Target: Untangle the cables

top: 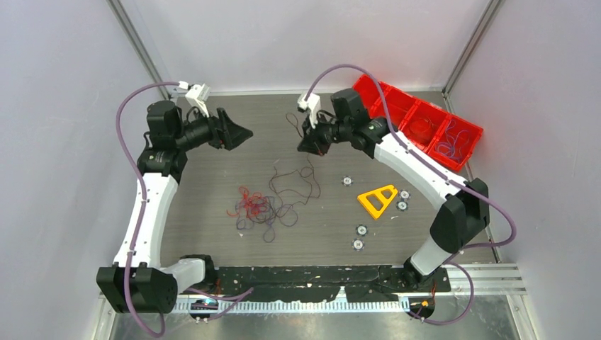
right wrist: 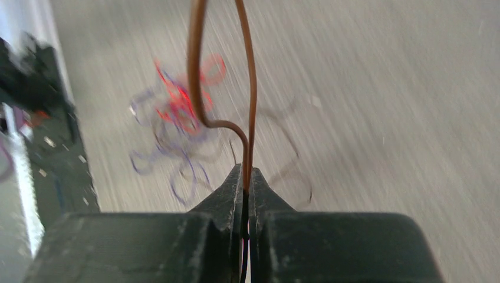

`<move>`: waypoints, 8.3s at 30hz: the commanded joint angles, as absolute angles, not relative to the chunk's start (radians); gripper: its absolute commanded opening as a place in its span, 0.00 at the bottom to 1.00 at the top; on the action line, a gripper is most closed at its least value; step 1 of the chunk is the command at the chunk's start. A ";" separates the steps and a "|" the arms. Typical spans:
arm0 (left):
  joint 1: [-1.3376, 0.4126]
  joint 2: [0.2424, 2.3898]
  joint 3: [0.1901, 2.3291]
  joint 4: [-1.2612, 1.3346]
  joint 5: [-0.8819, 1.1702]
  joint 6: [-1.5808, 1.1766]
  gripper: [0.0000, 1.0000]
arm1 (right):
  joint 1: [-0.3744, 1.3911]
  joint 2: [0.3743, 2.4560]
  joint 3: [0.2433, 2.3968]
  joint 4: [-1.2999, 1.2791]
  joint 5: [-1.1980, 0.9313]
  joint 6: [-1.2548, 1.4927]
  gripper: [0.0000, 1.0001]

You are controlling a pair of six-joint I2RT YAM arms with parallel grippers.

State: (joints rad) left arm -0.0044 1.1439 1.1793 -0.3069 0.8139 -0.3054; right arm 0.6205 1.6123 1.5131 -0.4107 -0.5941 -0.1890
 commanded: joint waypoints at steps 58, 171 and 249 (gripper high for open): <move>-0.093 1.283 1.095 -0.722 0.685 -0.005 0.73 | 0.760 2.084 1.674 -0.721 -0.306 -0.488 0.51; 0.025 1.263 1.102 -0.815 0.641 0.090 0.75 | -0.206 2.081 1.803 -0.446 -0.287 -0.680 0.05; -0.118 1.586 1.120 -0.857 0.641 0.317 0.43 | 0.504 1.882 1.589 -0.758 -0.672 -0.173 0.78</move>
